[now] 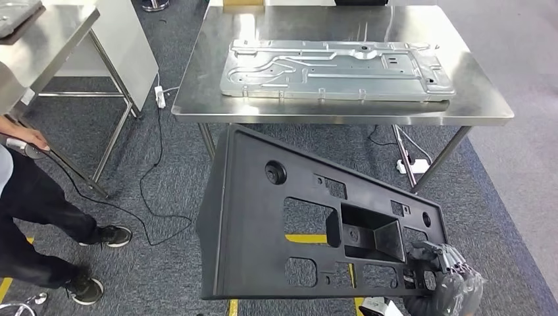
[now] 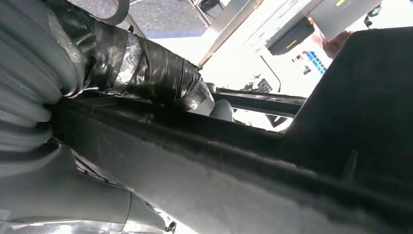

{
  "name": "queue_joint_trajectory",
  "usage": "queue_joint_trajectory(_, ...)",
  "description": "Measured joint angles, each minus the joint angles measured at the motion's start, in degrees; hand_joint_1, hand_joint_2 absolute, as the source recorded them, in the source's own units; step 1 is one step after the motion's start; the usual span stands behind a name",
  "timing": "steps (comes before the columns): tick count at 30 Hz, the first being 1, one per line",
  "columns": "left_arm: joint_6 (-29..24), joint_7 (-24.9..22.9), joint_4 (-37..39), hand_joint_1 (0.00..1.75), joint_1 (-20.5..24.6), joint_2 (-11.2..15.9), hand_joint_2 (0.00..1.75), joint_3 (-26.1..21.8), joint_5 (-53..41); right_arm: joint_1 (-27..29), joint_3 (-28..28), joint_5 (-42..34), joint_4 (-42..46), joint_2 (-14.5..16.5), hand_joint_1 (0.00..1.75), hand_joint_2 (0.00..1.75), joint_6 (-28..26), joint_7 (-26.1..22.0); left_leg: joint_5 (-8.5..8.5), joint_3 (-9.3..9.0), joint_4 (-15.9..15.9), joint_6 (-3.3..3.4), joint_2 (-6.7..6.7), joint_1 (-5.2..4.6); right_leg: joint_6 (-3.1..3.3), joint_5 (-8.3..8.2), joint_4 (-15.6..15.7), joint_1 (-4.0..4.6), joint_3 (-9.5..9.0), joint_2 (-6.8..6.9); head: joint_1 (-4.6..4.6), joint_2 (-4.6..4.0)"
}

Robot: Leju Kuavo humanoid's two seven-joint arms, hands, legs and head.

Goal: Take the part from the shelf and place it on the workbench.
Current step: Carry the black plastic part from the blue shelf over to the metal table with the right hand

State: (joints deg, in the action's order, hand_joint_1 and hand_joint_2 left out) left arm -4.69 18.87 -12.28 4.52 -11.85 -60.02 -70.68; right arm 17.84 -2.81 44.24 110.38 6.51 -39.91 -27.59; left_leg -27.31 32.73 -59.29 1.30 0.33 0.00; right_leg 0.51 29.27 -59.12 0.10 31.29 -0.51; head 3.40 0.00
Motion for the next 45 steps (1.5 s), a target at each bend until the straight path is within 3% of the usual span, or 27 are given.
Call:
queue_joint_trajectory(4, 0.05, 0.03, 0.00, 0.00, -0.03, 0.01, 1.75, 0.00, -0.08, -0.12, -0.15, 0.04, 0.05, -0.15, 1.73, 1.75, 0.00, 0.01, 0.06, -0.94, 1.36, 0.65, 0.09, 0.35, -1.23, 1.12, -1.33, -0.09, 0.29, 0.15, 0.03, 0.00)
queue_joint_trajectory(6, 0.08, 0.04, 0.00, 0.00, 0.02, 0.01, 1.75, 0.00, -0.13, -0.20, -0.19, 0.04, 0.06, -0.31, 1.73, 1.75, 0.00, 0.02, 0.01, -1.49, 1.86, 1.09, 0.16, 0.56, -1.92, 3.77, -6.91, -0.41, 3.10, 0.22, 0.12, 0.00)
queue_joint_trajectory(8, 0.09, 0.05, 0.00, 0.00, 0.07, 0.01, 1.75, 0.00, -0.14, -0.22, -0.22, 0.04, 0.01, -0.45, 1.73, 1.75, 0.00, 0.04, -0.35, -1.76, 1.85, 1.23, 0.18, 0.59, -2.53, 6.08, -13.99, -0.89, 7.43, 0.23, 0.12, 0.00)
queue_joint_trajectory(9, 0.09, 0.05, 0.00, 0.00, 0.06, 0.01, 1.75, 0.00, -0.14, -0.21, -0.23, 0.04, -0.02, -0.51, 1.73, 1.75, 0.00, 0.06, -0.60, -2.00, 1.82, 1.15, 0.18, 0.63, -2.80, 5.84, -15.63, -1.16, 8.75, 0.24, 0.11, 0.00)
queue_joint_trajectory(10, 0.10, 0.05, 0.00, 0.00, 0.02, 0.00, 1.75, 0.00, -0.14, -0.21, -0.24, 0.04, -0.05, -0.55, 1.73, 1.75, 0.00, 0.07, -0.92, -2.37, 1.78, 0.97, 0.15, 0.73, -3.04, 4.35, -14.99, -1.42, 8.94, 0.27, 0.12, 0.00)
queue_joint_trajectory(12, 0.12, 0.04, 0.00, 0.00, -0.06, -0.03, 1.75, 0.00, -0.17, -0.25, -0.26, 0.04, -0.07, -0.68, 1.73, 1.75, 0.00, 0.11, -1.80, -3.28, 1.58, 0.36, 0.09, 1.00, -3.40, -0.43, -8.45, -1.87, 6.47, 0.48, 0.12, 0.00)
queue_joint_trajectory(13, 0.13, 0.03, 0.00, 0.00, -0.04, -0.05, 1.75, 0.00, -0.20, -0.27, -0.30, 0.04, -0.09, -0.74, 1.73, 1.75, 0.01, 0.14, -2.31, -3.60, 1.36, -0.06, 0.05, 1.00, -3.40, -2.03, -4.99, -1.83, 4.96, 0.60, 0.14, 0.00)
queue_joint_trajectory(15, 0.12, 0.03, 0.00, 0.00, 0.07, -0.05, 1.75, 0.00, -0.22, -0.35, -0.38, 0.04, -0.10, -0.85, 1.73, 1.75, 0.01, 0.20, -2.97, -3.75, 1.16, -0.82, 0.05, 0.84, -2.75, -2.51, -1.71, -1.63, 3.52, 0.69, 0.11, 0.00)
queue_joint_trajectory(19, 0.10, 0.04, 0.00, 0.00, 0.33, -0.04, 1.75, 0.00, -0.24, -0.37, -0.44, 0.10, -0.05, -0.93, 1.73, 1.75, 0.01, 0.29, -4.12, -3.76, 0.03, -1.94, 0.19, 0.96, -0.86, -1.68, -1.06, -1.50, 2.99, 0.42, 0.03, 0.00)
queue_joint_trajectory(21, 0.11, 0.05, 0.00, 0.00, 0.35, -0.04, 1.75, 0.00, -0.25, -0.45, -0.45, 0.17, -0.04, -0.94, 1.73, 1.75, 0.01, 0.25, -6.70, -1.07, -5.56, -2.16, 0.14, 1.04, -0.13, -1.35, -0.76, -1.44, 2.33, 0.50, 0.00, 0.00)
queue_joint_trajectory(23, 0.15, 0.05, 0.00, 0.00, 0.23, -0.04, 1.75, 0.00, -0.26, -0.51, -0.46, 0.24, -0.04, -0.94, 1.73, 1.75, 0.01, 0.16, -9.27, 3.59, -13.30, -2.14, 0.13, 1.04, 0.38, -0.90, -0.73, -1.09, 1.83, 0.53, -0.03, -0.01)
queue_joint_trajectory(24, 0.17, 0.05, 0.00, 0.00, 0.13, -0.04, 1.75, 0.00, -0.26, -0.51, -0.47, 0.28, -0.04, -0.94, 1.73, 1.75, 0.01, 0.11, -9.24, 5.31, -15.54, -2.04, 0.13, 1.02, 0.54, -0.64, -0.73, -0.89, 1.52, 0.45, -0.03, -0.01)
queue_joint_trajectory(25, 0.18, 0.05, 0.00, 0.00, 0.04, -0.04, 1.75, 0.00, -0.27, -0.51, -0.47, 0.36, -0.04, -0.94, 1.73, 1.75, 0.01, 0.04, -8.01, 6.04, -15.64, -1.84, 0.12, 0.98, 0.63, -0.36, -0.73, -0.69, 1.13, 0.33, -0.03, -0.01)
queue_joint_trajectory(27, 0.19, 0.05, 0.00, 0.00, -0.05, -0.04, 1.75, 0.00, -0.27, -0.52, -0.48, 0.49, -0.04, -0.94, 1.73, 1.75, 0.02, -0.08, -2.95, 4.60, -9.88, -1.03, 0.07, 0.68, 0.62, 0.29, -0.72, -0.40, 0.13, 0.11, -0.03, 0.00)
queue_joint_trajectory(29, 0.19, 0.03, 0.00, 0.00, -0.02, 0.04, 1.75, 0.01, -0.28, -0.57, -0.49, 0.54, -0.05, -0.94, 1.73, 1.75, 0.02, -0.16, 0.28, 2.20, -3.39, -0.04, 0.03, 0.17, 0.30, 0.96, -0.77, -0.15, -0.45, 0.02, -0.01, 0.00)
queue_joint_trajectory(32, 0.19, -0.02, 0.00, 0.00, 0.10, 0.09, 1.75, 0.02, -0.30, -0.65, -0.54, 0.55, -0.04, -0.94, 1.73, 1.75, 0.02, -0.20, 0.33, 1.04, -0.50, 0.50, -0.02, -0.29, -0.59, 1.32, -0.50, -0.34, -0.56, 0.06, -0.07, 0.00)
queue_joint_trajectory(35, 0.16, -0.03, 0.00, 0.00, -0.05, 0.07, 1.75, 0.00, -0.29, -0.75, -0.58, 0.54, 0.05, -0.96, 1.73, 1.75, 0.01, -0.25, 0.67, -0.25, 1.19, 1.09, 0.06, 0.22, -1.44, 2.63, -2.45, -0.38, -0.07, 0.31, -0.01, 0.00)
queue_joint_trajectory(38, 0.16, -0.03, 0.00, 0.00, 0.10, 0.05, 1.75, 0.01, -0.30, -0.84, -0.60, 0.51, 0.08, -0.96, 1.73, 1.75, 0.00, -0.36, 0.28, -1.20, 1.76, 1.53, 0.12, 0.39, -2.12, 6.43, -12.31, -0.68, 5.60, 0.37, 0.07, 0.00)
queue_joint_trajectory(39, 0.16, -0.03, 0.00, 0.00, 0.11, 0.05, 1.75, 0.01, -0.32, -0.83, -0.60, 0.50, 0.07, -0.97, 1.73, 1.75, 0.00, -0.40, -0.01, -1.48, 1.74, 1.51, 0.11, 0.41, -2.35, 6.66, -14.75, -0.88, 7.39, 0.38, 0.08, 0.00)
queue_joint_trajectory(40, 0.16, -0.03, 0.00, 0.00, 0.09, 0.05, 1.75, 0.01, -0.36, -0.82, -0.60, 0.50, 0.07, -0.97, 1.73, 1.75, 0.00, -0.45, -0.35, -1.86, 1.70, 1.39, 0.08, 0.46, -2.57, 5.69, -15.24, -1.11, 8.28, 0.39, 0.07, 0.00)
queue_joint_trajectory(41, 0.16, -0.03, 0.00, 0.00, 0.04, 0.05, 1.75, 0.00, -0.40, -0.83, -0.60, 0.50, 0.07, -0.98, 1.73, 1.75, 0.00, -0.52, -0.76, -2.36, 1.64, 1.22, 0.04, 0.54, -2.76, 3.61, -13.57, -1.33, 8.07, 0.43, 0.07, 0.00)
queue_joint_trajectory(43, 0.17, -0.03, 0.00, 0.00, -0.04, 0.05, 1.75, 0.01, -0.53, -0.89, -0.60, 0.50, 0.04, -0.98, 1.73, 1.75, 0.01, -0.62, -1.74, -3.33, 1.44, 0.63, -0.05, 0.67, -2.96, -1.11, -6.66, -1.63, 5.49, 0.53, 0.09, 0.00)
queue_joint_trajectory(45, 0.16, -0.03, 0.00, 0.00, 0.02, 0.05, 1.75, 0.01, -0.62, -0.98, -0.62, 0.51, 0.06, -0.99, 1.73, 1.75, 0.02, -0.67, -2.58, -3.67, 1.13, -0.14, -0.13, 0.54, -2.59, -2.57, -2.01, -1.54, 3.48, 0.56, 0.07, 0.00)
